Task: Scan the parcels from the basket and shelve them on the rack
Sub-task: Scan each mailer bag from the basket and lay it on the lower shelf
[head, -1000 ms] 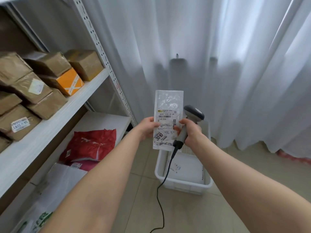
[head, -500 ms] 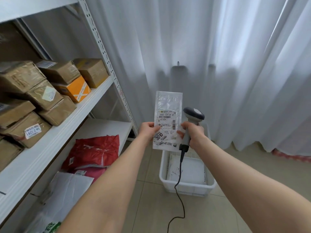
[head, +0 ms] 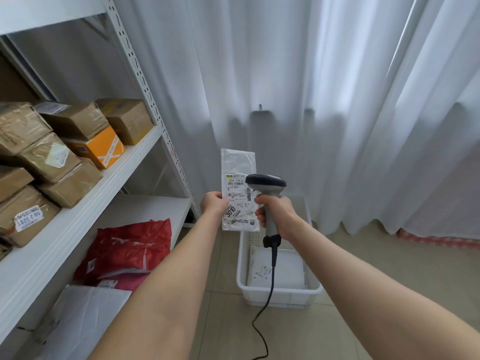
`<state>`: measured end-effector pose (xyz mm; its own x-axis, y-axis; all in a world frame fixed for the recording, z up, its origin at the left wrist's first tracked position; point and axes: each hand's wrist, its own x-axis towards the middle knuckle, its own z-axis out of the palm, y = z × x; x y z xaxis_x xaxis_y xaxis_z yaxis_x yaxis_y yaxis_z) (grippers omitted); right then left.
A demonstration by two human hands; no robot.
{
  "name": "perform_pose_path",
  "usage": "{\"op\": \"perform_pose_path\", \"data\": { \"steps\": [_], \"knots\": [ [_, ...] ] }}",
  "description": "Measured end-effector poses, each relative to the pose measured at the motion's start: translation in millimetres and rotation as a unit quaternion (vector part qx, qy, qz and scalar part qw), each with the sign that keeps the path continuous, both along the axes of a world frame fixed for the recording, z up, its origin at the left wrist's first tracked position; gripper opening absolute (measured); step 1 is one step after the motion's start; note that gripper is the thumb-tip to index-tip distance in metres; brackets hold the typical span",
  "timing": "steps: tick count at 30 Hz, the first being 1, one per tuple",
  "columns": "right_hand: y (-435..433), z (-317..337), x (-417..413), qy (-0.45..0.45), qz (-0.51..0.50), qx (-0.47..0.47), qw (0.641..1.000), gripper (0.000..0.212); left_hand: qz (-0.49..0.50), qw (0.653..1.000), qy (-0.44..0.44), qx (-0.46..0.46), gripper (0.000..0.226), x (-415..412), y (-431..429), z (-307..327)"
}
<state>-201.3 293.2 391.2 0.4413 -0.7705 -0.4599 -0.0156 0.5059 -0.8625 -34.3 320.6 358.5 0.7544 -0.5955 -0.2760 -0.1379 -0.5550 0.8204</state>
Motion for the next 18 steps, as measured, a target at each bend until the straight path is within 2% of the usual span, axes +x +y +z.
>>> {"op": "perform_pose_path", "data": {
  "steps": [3, 6, 9, 12, 18],
  "knots": [
    [4, 1, 1, 0.006, 0.006, -0.001, 1.0, 0.004, 0.01, 1.0, 0.011, -0.005, 0.015, 5, 0, 4],
    [6, 1, 2, 0.007, 0.009, -0.003, 1.0, 0.004, 0.015, 1.0, 0.018, -0.01, 0.004, 8, 2, 7],
    [7, 4, 1, 0.001, 0.028, -0.003, 1.0, 0.005, 0.019, 1.0, 0.019, -0.007, 0.012, 9, 4, 7],
    [9, 8, 1, -0.002, 0.049, -0.001, 0.999, 0.007, 0.023, 1.0, 0.016, -0.007, 0.005, 8, 6, 8],
    [13, 10, 1, 0.008, 0.059, 0.005, 0.998, 0.006, 0.03, 0.999, 0.02, -0.008, 0.013, 4, 10, 6]
  ]
}}
